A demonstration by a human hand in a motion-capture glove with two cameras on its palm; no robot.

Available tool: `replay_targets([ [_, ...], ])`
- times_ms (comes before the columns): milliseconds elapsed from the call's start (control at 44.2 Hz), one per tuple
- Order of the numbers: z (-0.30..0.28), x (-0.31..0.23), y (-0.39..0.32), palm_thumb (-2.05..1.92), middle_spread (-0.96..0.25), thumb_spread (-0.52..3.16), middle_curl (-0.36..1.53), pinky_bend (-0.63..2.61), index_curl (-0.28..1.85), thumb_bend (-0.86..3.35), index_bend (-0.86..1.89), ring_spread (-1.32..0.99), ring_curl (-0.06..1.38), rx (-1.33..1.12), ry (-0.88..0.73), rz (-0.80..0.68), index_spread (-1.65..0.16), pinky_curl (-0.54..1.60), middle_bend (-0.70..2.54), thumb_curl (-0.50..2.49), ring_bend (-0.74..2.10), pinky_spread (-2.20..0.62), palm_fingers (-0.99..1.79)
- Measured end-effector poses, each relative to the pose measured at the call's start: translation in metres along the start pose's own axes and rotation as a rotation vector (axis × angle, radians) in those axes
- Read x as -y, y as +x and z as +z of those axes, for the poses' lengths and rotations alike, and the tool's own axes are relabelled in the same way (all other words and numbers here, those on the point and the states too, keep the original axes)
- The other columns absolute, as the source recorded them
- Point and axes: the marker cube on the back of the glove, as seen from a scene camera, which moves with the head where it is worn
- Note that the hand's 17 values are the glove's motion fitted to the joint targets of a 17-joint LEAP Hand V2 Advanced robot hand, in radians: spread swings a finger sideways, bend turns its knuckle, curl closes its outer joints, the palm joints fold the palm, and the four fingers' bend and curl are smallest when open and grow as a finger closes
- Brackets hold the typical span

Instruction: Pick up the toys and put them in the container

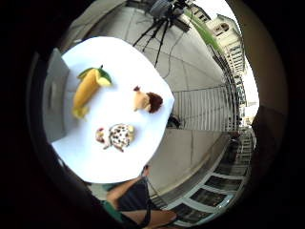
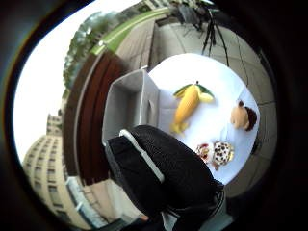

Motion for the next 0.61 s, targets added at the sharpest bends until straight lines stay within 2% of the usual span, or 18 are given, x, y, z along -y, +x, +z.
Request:
replay_targets([
  [113, 0.000, 0.001, 0.002, -0.16, -0.08, 0.64, 0.08, 0.48, 0.07, -0.11, 0.16, -0.19, 0.04, 0.006, 0.010, -0.002, -0.15, 0.15, 0.20, 0.00, 0.18, -0.09, 0.07],
  [249, 0.001, 0.002, 0.006, -0.16, -0.10, 0.84, 0.13, 0.53, 0.12, -0.11, 0.17, -0.25, 0.07, -0.016, 0.029, 0.005, -0.20, 0.19, 0.21, 0.01, 0.19, -0.11, 0.04],
  [452, 0.003, -0.019, 0.025, -0.16, -0.12, 0.98, 0.19, 0.54, 0.18, -0.11, 0.17, -0.31, 0.11, -0.020, 0.074, -0.035, -0.23, 0.24, 0.21, 0.02, 0.21, -0.12, 0.01],
  [610, 0.053, -0.043, 0.049, -0.17, -0.13, 1.02, 0.23, 0.56, 0.21, -0.11, 0.18, -0.33, 0.14, -0.038, 0.054, -0.090, -0.24, 0.26, 0.21, 0.02, 0.22, -0.11, 0.04],
])
